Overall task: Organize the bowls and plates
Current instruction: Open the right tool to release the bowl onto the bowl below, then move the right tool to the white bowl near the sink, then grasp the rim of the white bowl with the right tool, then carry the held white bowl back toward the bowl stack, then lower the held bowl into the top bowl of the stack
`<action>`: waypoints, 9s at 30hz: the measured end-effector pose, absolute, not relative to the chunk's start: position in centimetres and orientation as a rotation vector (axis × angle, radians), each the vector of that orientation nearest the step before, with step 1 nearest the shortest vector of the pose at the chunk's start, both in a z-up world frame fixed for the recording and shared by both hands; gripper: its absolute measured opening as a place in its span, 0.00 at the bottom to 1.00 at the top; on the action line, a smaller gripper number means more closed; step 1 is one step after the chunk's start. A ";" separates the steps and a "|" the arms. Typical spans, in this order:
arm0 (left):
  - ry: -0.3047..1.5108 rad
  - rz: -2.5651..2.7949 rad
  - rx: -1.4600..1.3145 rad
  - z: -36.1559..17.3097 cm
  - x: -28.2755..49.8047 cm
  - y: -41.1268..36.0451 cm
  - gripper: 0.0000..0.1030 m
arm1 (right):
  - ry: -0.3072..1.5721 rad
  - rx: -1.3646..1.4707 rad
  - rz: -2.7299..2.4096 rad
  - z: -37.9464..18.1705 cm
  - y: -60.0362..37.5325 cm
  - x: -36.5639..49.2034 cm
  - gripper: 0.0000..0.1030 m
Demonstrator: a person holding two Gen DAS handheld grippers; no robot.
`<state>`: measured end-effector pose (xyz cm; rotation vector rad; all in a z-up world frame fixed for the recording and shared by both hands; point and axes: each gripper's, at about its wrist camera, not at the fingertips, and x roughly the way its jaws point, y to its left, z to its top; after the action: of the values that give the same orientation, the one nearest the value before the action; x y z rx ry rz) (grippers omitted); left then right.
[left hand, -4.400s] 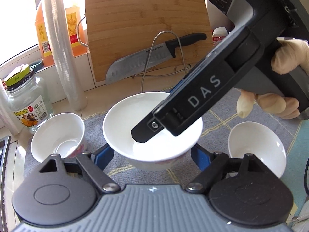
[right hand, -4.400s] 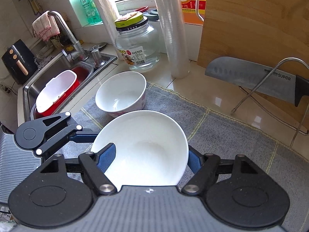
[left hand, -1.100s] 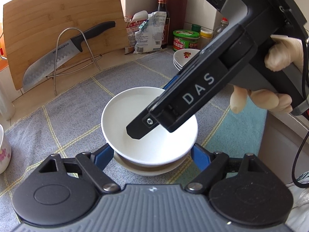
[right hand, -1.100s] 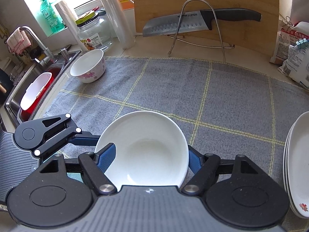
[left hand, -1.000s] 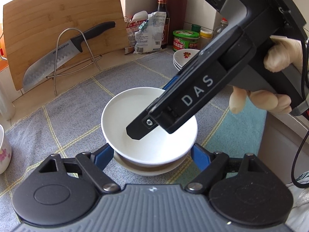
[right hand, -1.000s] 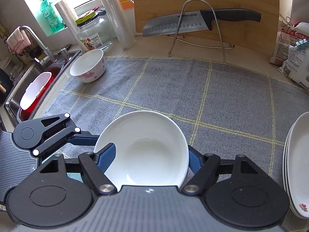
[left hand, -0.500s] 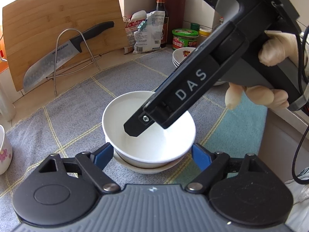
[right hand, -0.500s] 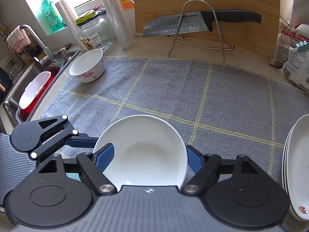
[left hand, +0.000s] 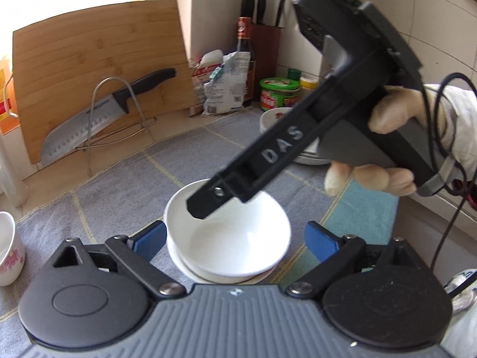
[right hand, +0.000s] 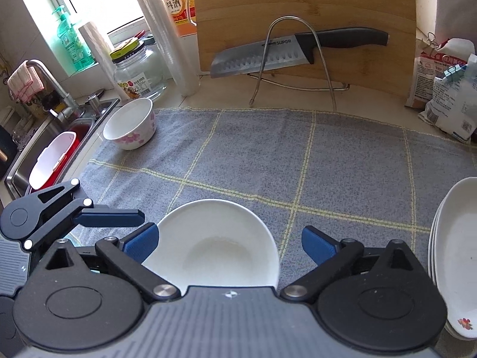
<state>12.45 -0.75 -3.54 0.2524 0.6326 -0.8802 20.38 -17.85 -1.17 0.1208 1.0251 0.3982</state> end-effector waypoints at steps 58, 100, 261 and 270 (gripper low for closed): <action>0.663 -0.233 0.128 -8.0 21.4 17.3 0.96 | 0.952 -0.179 0.449 1.6 0.5 27.0 1.00; 0.707 -0.263 0.094 -11.7 27.9 18.2 1.00 | 1.083 -0.179 0.615 -5.1 8.0 36.9 1.00; 0.635 -0.908 0.358 -3.0 13.3 -1.8 0.89 | 1.028 0.101 0.363 1.8 -15.4 17.2 0.81; 0.674 -0.900 0.360 -3.8 13.3 -2.0 0.89 | 1.052 0.126 0.366 0.7 -15.7 17.3 0.81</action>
<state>13.32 -2.03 -3.75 0.3597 0.6737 -0.9001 17.25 -15.73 0.73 0.1261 1.0524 0.3657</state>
